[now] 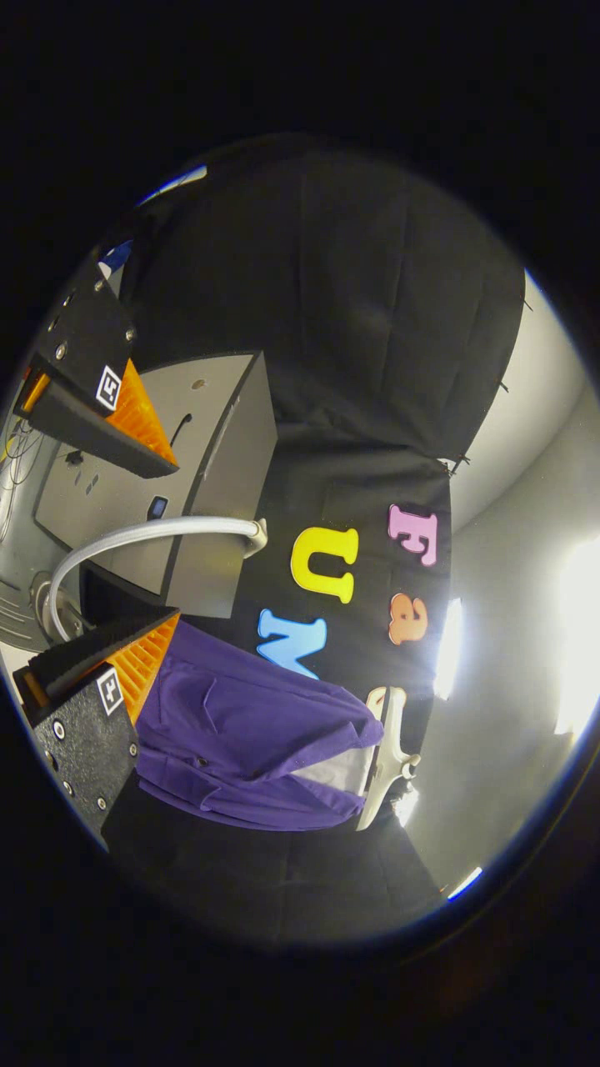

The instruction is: Iron the clothes twice with a garment steamer, once on the left side and once on the right side.

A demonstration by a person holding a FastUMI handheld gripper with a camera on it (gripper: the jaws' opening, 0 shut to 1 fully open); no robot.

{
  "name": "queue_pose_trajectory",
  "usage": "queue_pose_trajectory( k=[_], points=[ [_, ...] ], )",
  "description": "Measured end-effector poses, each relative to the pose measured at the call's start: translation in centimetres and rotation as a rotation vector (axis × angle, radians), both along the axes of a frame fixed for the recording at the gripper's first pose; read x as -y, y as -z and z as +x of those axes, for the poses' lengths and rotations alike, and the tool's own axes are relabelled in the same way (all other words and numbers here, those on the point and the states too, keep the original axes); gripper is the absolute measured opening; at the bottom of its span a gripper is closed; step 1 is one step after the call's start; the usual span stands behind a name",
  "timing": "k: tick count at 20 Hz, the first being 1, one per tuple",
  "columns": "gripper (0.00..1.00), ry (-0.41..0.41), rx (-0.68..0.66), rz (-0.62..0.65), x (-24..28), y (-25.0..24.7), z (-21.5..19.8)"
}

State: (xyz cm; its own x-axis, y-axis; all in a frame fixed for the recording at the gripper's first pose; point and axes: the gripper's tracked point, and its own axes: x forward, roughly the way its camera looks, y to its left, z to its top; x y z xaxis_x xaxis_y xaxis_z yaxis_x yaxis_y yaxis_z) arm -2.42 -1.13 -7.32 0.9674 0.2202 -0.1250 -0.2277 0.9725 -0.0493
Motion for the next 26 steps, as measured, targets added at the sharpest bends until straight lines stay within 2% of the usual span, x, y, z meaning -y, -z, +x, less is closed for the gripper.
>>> queue_pose_trajectory(
  k=[4,8,11,16,19,26],
  points=[
    [0.95,-0.036,-0.036,0.054,-2.1,0.1,1.8],
    [0.95,-0.049,-0.082,0.13,-3.6,-0.5,5.9],
    [0.95,-0.048,-0.077,0.225,-4.8,-2.9,9.5],
    [0.95,0.022,-0.07,0.331,-5.5,-6.7,16.6],
    [0.95,0.028,-0.095,0.435,-7.0,-8.5,20.5],
    [0.96,0.163,-0.255,0.516,-7.4,-5.7,30.6]
  ],
)
